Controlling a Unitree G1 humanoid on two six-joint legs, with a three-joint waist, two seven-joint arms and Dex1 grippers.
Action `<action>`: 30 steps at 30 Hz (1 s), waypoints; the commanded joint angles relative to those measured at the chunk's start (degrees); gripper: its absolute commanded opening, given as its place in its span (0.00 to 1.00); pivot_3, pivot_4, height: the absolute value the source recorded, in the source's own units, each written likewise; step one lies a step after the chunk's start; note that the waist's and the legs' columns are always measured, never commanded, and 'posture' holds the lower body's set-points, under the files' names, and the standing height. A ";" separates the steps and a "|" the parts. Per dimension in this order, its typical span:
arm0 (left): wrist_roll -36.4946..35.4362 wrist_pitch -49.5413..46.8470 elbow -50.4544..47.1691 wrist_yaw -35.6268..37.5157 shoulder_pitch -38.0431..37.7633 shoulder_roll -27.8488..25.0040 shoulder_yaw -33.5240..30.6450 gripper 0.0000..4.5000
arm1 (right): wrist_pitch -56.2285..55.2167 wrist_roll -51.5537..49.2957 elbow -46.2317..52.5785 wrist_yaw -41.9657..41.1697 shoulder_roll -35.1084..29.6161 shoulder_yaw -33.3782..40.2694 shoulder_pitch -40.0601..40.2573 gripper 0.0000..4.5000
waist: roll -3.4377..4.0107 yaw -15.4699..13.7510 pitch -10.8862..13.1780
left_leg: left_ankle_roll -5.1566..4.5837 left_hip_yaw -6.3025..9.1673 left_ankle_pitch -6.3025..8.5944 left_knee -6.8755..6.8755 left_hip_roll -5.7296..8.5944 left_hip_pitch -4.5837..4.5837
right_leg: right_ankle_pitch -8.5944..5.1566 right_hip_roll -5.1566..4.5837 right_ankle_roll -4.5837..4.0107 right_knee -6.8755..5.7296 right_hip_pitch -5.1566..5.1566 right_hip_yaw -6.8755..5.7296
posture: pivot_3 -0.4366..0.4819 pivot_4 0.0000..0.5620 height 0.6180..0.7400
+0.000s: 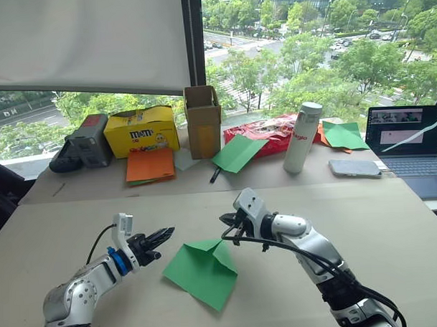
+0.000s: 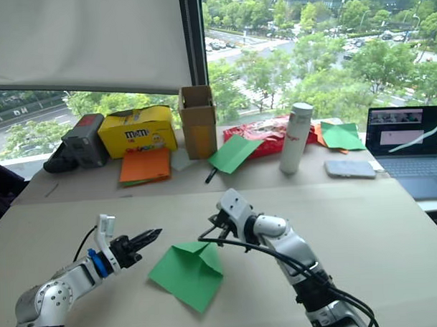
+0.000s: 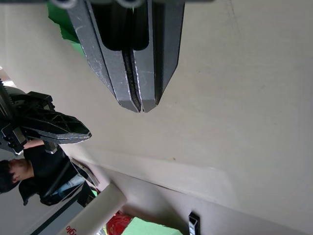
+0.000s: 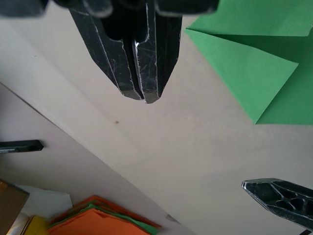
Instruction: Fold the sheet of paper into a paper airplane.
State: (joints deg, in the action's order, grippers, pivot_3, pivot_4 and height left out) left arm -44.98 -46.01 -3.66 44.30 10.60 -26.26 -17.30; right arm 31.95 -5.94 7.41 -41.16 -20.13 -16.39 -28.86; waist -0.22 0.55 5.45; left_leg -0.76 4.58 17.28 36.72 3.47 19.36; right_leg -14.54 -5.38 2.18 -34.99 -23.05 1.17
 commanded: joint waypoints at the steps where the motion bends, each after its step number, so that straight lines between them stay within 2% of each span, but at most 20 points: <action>1: 1.99 3.91 -0.25 7.47 4.76 -3.58 4.38 0.01 | 6.03 -1.97 6.19 -5.19 -6.66 0.30 1.46 0.00 | -0.08 -0.50 0.07 | -0.01 0.01 0.00 0.00 0.02 0.06 | 0.00 0.00 0.00 0.02 -0.03 -0.05 | 0.48 0.27 1.00; 6: 9.87 10.32 3.01 15.18 9.47 -6.66 14.63 0.01 | 12.48 -3.03 12.21 -8.72 -15.82 -0.76 6.61 0.00 | -0.08 -0.74 0.08 | -0.10 -0.02 0.05 0.01 0.07 0.09 | 0.00 -0.15 0.00 0.07 0.15 -0.04 | 0.48 0.27 1.00; 10: 18.46 17.60 6.52 18.19 10.86 -5.96 23.83 0.01 | 16.97 -5.25 17.11 -9.16 -18.74 -0.42 12.11 0.00 | -0.10 -0.57 0.09 | -0.09 -0.03 0.04 0.00 -0.04 0.27 | 0.00 -0.11 0.00 0.09 0.02 -0.03 | 0.48 0.27 1.00; 12: 21.27 20.22 9.11 18.07 10.92 -4.69 26.33 0.01 | 18.42 -6.23 19.19 -8.60 -18.90 -0.45 14.07 0.00 | -0.10 -0.59 0.09 | -0.13 -0.03 0.06 0.00 -0.09 0.28 | 0.01 -0.09 -0.01 0.08 0.02 -0.02 | 0.48 0.27 1.00; 18: 26.98 25.47 16.03 17.61 11.10 -3.28 28.75 0.01 | 19.12 -7.98 21.17 -5.17 -15.59 -0.97 16.53 0.00 | -0.21 -0.82 0.11 | -0.34 -0.01 0.17 0.09 -0.09 0.27 | 0.01 -0.03 -0.01 0.06 0.03 -0.06 | 0.48 0.27 1.00; 24: 29.00 27.55 19.17 18.20 10.88 -3.55 28.55 0.01 | 17.49 -8.62 19.36 -3.87 -10.82 -3.22 16.18 0.00 | -0.20 -1.00 0.10 | -0.32 -0.01 0.15 0.11 -0.09 0.24 | 0.01 0.00 -0.02 0.01 0.03 -0.08 | 0.48 0.27 1.00; 30: 29.08 27.92 18.79 17.49 10.08 -3.24 28.18 0.01 | 16.55 -10.03 16.46 -3.30 -6.90 -2.40 13.14 0.00 | -0.20 -1.07 0.10 | -0.34 -0.01 0.14 0.15 -0.04 0.15 | 0.01 0.12 -0.01 -0.05 0.07 -0.15 | 0.48 0.27 1.00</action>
State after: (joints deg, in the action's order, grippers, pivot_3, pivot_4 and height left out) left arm -17.30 -17.66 14.49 62.53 21.54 -29.11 11.19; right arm 50.24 -14.82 23.01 -44.70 -27.23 -19.90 -14.55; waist -0.41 -0.52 5.55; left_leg -1.10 4.56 17.42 36.87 3.43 19.49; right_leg -14.53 -5.25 2.16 -35.05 -22.98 1.00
